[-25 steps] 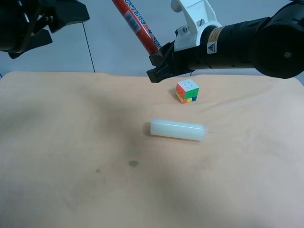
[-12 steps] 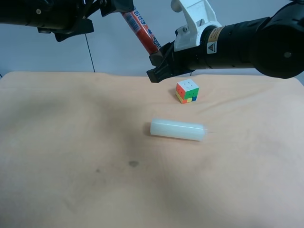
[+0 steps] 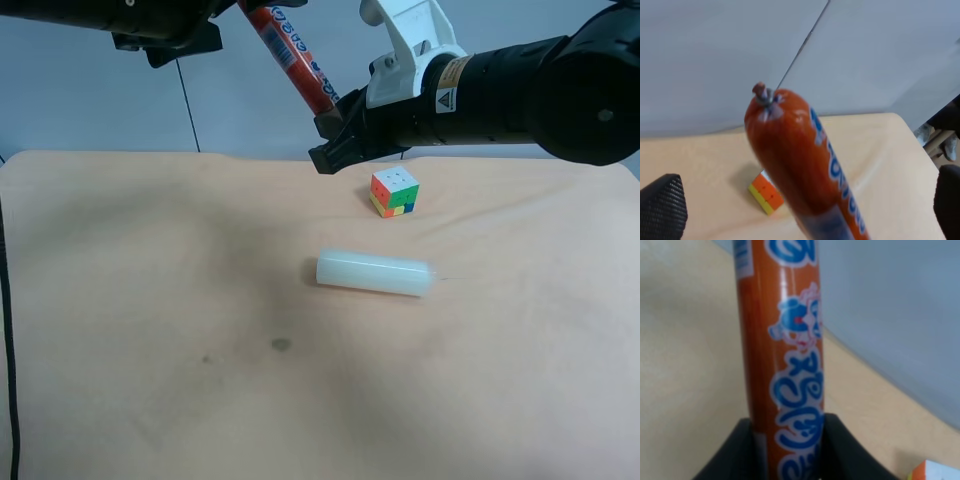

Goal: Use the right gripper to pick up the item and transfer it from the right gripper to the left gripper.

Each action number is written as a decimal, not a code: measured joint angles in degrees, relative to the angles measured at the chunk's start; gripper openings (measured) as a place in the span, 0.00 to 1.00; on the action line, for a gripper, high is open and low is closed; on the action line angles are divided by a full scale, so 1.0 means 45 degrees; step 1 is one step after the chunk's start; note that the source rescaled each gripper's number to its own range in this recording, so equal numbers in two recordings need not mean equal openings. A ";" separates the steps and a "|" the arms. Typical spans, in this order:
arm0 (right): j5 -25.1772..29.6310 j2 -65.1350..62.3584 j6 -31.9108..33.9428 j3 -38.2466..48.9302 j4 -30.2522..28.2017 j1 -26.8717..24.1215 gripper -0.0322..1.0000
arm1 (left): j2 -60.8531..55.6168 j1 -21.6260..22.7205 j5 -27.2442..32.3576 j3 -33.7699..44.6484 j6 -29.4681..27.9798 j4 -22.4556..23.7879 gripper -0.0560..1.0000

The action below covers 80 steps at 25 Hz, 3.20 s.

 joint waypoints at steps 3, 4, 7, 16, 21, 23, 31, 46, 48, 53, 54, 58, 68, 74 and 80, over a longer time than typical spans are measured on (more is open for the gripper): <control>0.0000 0.0000 0.0000 0.0000 0.0000 0.0000 0.03 | 0.0314 0.0000 0.0017 -0.0364 0.0000 -0.0022 1.00; 0.0000 0.0000 0.0000 0.0000 0.0000 0.0000 0.03 | 0.0383 0.0000 0.0017 -0.0458 0.0000 -0.0022 1.00; 0.0000 0.0000 0.0000 0.0000 0.0000 0.0000 0.03 | 0.0494 0.0000 0.0005 -0.0744 0.0000 -0.0022 1.00; 0.0000 0.0000 0.0000 0.0000 0.0000 0.0000 0.03 | 0.0648 0.0000 -0.0036 -0.0997 0.0000 -0.0123 1.00; 0.0000 0.0000 0.0000 0.0000 0.0000 0.0000 0.03 | 0.1099 0.0000 -0.0036 -0.0997 0.0000 -0.0201 1.00; 0.0000 0.0000 0.0000 0.0000 0.0000 0.0000 0.03 | 0.1238 0.0000 -0.0024 -0.1047 0.0000 -0.0212 1.00; 0.0000 0.0000 0.0000 0.0000 0.0000 0.0000 0.03 | 0.1297 0.0000 -0.0014 -0.1276 0.0056 -0.0225 0.99; 0.0000 0.0000 0.0000 0.0000 0.0000 0.0000 0.03 | 0.1297 0.0000 -0.0028 -0.1298 0.0285 -0.0396 0.11; 0.0000 0.0000 0.0000 0.0000 0.0000 0.0000 0.03 | 0.1297 0.0000 -0.0028 -0.1298 0.0285 -0.0396 0.11; 0.0000 0.0000 0.0000 0.0000 0.0000 0.0000 0.03 | 0.1297 0.0000 -0.0028 -0.1298 0.0285 -0.0403 0.11; 0.0000 0.0000 0.0000 0.0000 0.0000 0.0000 0.03 | 0.1297 0.0000 -0.0028 -0.1298 0.0285 -0.0403 0.11; 0.0000 0.0000 0.0000 0.0000 0.0000 0.0000 0.03 | 0.1297 0.0000 -0.0028 -0.1298 0.0285 -0.0403 0.11; 0.0000 0.0000 0.0000 0.0000 0.0000 0.0000 0.03 | 0.1297 0.0000 -0.0028 -0.1298 0.0285 -0.0403 0.11; 0.0000 0.0000 0.0000 0.0000 0.0000 0.0000 0.03 | 0.1297 0.0000 -0.0028 -0.1298 0.0285 -0.0403 0.11; 0.0000 0.0000 0.0000 0.0000 0.0000 0.0000 0.03 | 0.1297 0.0000 -0.0028 -0.1298 0.0285 -0.0403 0.11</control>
